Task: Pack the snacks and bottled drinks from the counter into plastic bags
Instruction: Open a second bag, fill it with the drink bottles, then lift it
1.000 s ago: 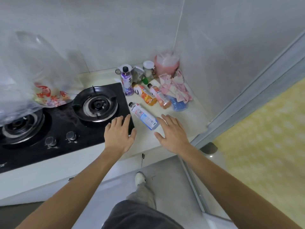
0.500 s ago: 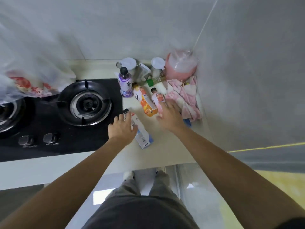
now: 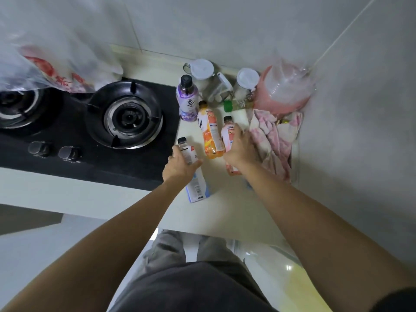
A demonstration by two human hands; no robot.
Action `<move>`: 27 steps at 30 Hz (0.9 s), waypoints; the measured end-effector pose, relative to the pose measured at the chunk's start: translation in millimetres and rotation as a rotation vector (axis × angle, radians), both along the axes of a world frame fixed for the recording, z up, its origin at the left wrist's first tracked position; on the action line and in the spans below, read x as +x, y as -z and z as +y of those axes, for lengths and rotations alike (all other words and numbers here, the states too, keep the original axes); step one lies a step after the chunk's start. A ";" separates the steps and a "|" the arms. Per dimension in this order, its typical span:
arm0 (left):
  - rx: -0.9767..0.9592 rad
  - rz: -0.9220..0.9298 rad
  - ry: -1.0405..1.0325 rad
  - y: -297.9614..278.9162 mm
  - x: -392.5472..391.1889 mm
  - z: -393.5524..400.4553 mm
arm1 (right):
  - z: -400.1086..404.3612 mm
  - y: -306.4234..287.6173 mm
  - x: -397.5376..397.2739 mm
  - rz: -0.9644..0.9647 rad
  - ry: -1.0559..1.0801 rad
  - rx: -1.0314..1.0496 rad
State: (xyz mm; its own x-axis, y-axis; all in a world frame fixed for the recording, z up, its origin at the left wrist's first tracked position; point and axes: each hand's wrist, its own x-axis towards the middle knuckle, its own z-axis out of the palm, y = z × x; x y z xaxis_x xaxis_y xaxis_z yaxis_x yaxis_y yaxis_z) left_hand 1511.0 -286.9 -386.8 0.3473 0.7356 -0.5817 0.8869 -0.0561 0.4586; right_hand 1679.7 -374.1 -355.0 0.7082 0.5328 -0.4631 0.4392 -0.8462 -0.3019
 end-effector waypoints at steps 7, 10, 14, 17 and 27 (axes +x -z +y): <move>0.013 -0.098 -0.131 -7.8 -4.9 -6.4 | -16.3 -5.1 -1.3 0.022 0.070 0.167; 0.117 -0.204 -0.090 -25.6 -18.3 -11.1 | -25.1 -15.1 -6.2 0.089 0.146 0.379; 0.261 -0.312 -0.035 -56.5 -43.0 -11.5 | -16.9 -31.5 -18.2 0.243 0.153 0.609; 0.278 -0.384 -0.121 -82.6 -70.7 -6.5 | -4.2 -53.0 -40.0 0.276 0.031 0.678; 0.417 -0.495 -0.392 -144.4 -233.8 32.5 | 85.1 -107.2 -190.8 0.392 -0.389 0.682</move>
State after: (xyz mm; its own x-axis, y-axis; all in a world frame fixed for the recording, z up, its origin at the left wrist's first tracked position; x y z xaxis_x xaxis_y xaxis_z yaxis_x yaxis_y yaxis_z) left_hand 1277.2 -254.4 -242.4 0.1632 0.9840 -0.0719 0.5735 -0.0353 0.8185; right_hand 1488.9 -289.0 -247.8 0.2760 0.9527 -0.1271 0.4175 -0.2379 -0.8770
